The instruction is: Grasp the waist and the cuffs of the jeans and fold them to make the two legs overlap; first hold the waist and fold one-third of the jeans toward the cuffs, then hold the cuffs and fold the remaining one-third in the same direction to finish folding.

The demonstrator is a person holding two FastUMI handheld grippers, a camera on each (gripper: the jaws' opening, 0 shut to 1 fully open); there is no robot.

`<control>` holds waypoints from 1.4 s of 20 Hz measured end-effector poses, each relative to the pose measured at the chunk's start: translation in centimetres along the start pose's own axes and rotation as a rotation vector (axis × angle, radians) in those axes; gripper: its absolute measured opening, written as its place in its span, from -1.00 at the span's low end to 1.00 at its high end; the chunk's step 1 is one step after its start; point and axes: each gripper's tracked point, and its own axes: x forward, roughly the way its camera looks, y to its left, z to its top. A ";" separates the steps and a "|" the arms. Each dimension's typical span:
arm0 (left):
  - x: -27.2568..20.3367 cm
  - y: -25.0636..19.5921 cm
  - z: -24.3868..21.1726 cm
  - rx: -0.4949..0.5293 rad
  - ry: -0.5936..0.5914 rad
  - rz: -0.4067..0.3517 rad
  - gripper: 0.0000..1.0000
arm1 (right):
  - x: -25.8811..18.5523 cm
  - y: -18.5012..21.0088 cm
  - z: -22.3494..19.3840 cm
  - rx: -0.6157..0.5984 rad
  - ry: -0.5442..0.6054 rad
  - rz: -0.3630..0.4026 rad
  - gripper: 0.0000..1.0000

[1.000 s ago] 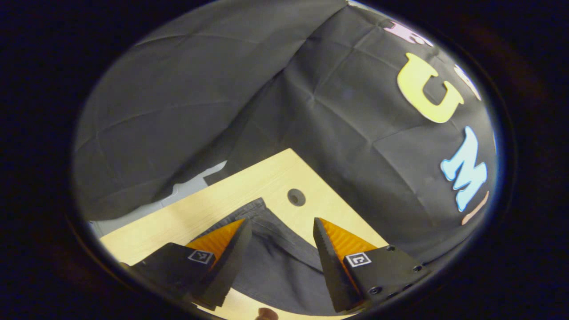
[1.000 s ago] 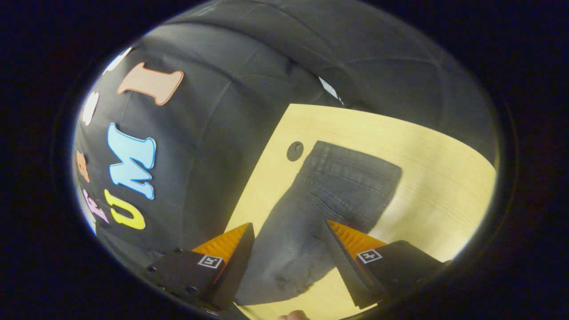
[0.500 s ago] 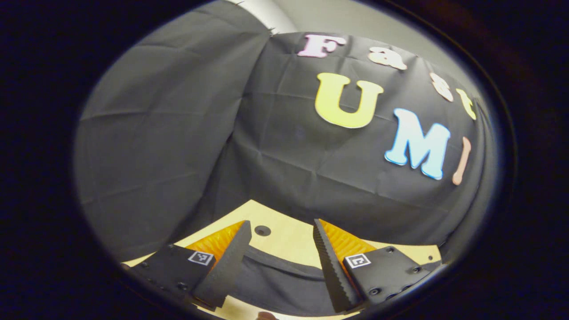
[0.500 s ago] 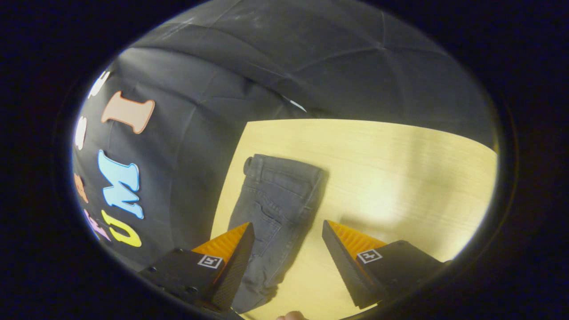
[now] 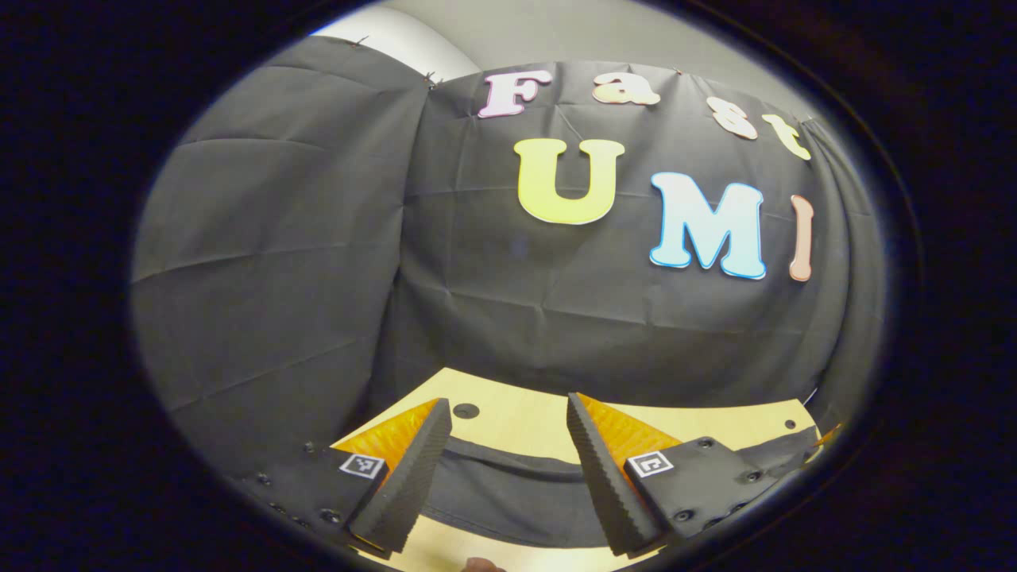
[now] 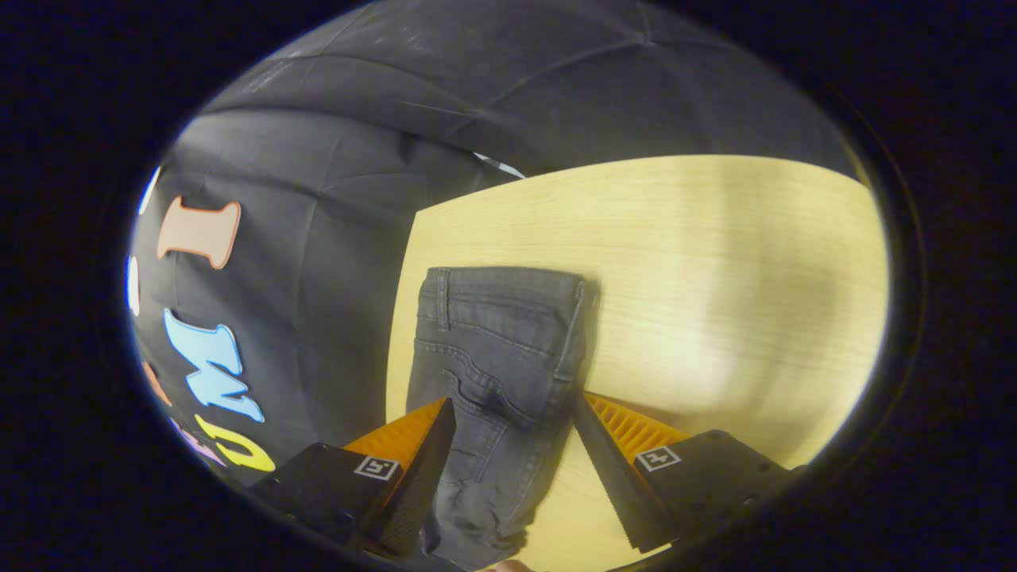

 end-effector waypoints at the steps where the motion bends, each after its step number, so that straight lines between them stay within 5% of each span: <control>1: -0.3 -0.2 0.2 0.001 -0.009 -0.001 0.90 | 0.7 0.1 0.1 0.004 -0.012 -0.004 0.82; 3: -0.7 -0.5 0.3 0.004 -0.014 -0.004 0.94 | 0.9 -0.8 0.0 -0.012 -0.021 -0.026 0.65; 5: -1.1 -0.8 0.4 -0.012 -0.017 -0.022 0.90 | 1.3 -1.4 0.3 -0.023 -0.032 -0.013 0.01; 11: -1.3 0.1 0.1 -0.059 -0.001 -0.054 0.94 | -0.8 -0.8 1.1 -0.122 -0.070 0.011 -0.62; 19: -2.8 0.7 -0.3 -0.066 0.000 -0.101 0.90 | -10.6 8.0 1.0 -0.374 -0.237 0.250 -0.69; 22: -3.6 0.9 -1.2 -0.065 0.011 -0.123 0.90 | -13.6 13.1 -3.7 -0.542 -0.288 0.348 -0.70; 28: -5.1 2.8 -1.5 -0.104 -0.007 -0.136 0.94 | -15.2 22.1 -17.2 -1.066 -0.377 0.460 -0.71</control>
